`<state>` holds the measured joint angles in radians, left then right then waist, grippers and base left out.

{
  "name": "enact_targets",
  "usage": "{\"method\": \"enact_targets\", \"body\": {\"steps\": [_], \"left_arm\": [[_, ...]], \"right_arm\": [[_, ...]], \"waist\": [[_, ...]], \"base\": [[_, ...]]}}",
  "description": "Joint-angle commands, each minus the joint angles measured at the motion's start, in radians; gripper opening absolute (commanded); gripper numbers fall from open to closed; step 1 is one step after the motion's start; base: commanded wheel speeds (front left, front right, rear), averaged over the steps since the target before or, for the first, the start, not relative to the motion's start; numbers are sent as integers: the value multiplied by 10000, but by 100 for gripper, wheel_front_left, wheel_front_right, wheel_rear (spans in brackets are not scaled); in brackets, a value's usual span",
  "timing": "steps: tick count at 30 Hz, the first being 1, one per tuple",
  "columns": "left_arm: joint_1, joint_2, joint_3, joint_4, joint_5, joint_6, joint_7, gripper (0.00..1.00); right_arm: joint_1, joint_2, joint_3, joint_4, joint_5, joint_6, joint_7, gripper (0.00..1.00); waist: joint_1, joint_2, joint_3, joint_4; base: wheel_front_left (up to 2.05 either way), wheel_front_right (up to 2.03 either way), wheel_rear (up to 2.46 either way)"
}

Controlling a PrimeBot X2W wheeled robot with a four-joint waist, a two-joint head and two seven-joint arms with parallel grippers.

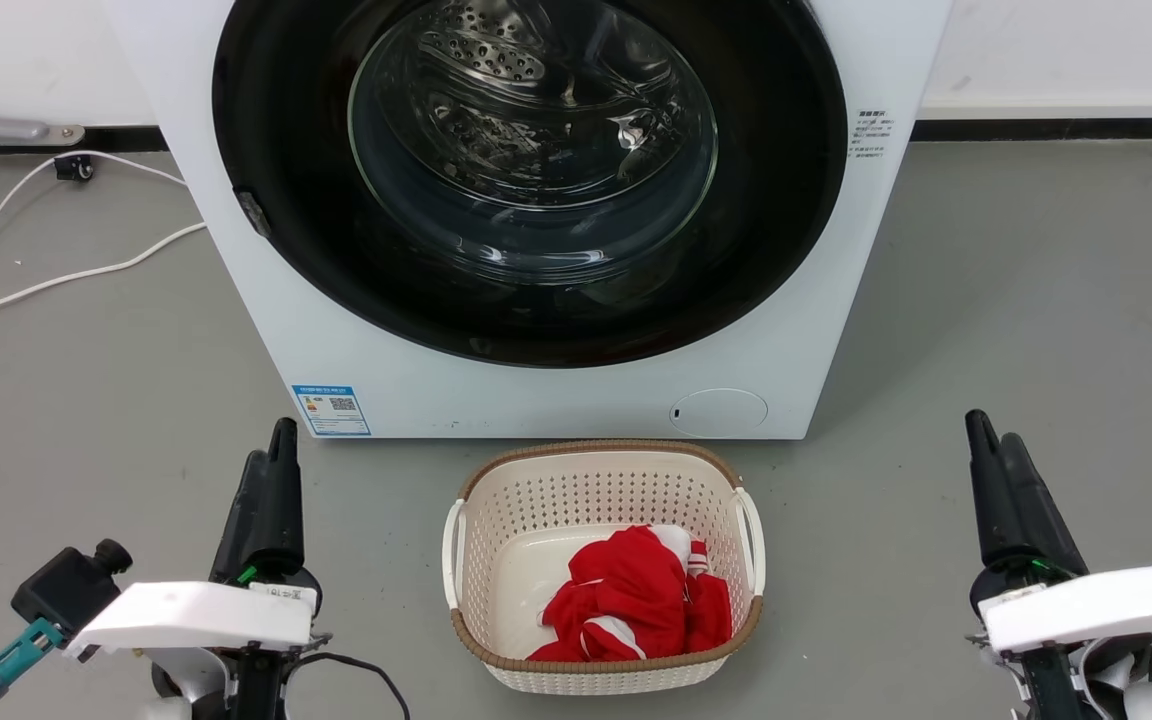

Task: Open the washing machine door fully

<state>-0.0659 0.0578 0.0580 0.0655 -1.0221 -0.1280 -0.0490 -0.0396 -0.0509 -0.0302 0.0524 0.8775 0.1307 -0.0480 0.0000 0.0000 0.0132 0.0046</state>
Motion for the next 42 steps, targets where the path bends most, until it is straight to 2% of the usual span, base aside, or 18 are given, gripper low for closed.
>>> {"method": "enact_targets", "body": {"steps": [1,10,11,20,30,42], "left_arm": [[-34,111,-41,-253,484,-22,-121,100],[128,181,-74,-460,2276,-23,-420,100],[196,194,-111,-556,2710,-23,-511,100],[432,326,-146,-613,4079,-25,-779,100],[543,492,-241,-515,5588,168,-1053,100],[671,741,-515,-540,6895,465,-1346,100]], "right_arm": [[-75,-5,83,-293,-617,0,-113,100],[165,-3,217,-471,-2472,0,-421,100],[243,-3,260,-510,-2939,0,-516,100],[429,-1,309,-560,-4329,0,-778,100],[563,1,213,-426,-5586,-1,-917,100],[729,4,285,-506,-6834,-1,-1062,100]], "waist": [[0,0,3,-2],[0,0,-32,20],[0,0,-54,22],[0,0,-111,29],[0,0,-130,62],[0,0,-148,71]], "base": [[0,0,0],[0,0,0],[0,0,0],[0,0,0],[0,0,0],[0,0,0]]}}
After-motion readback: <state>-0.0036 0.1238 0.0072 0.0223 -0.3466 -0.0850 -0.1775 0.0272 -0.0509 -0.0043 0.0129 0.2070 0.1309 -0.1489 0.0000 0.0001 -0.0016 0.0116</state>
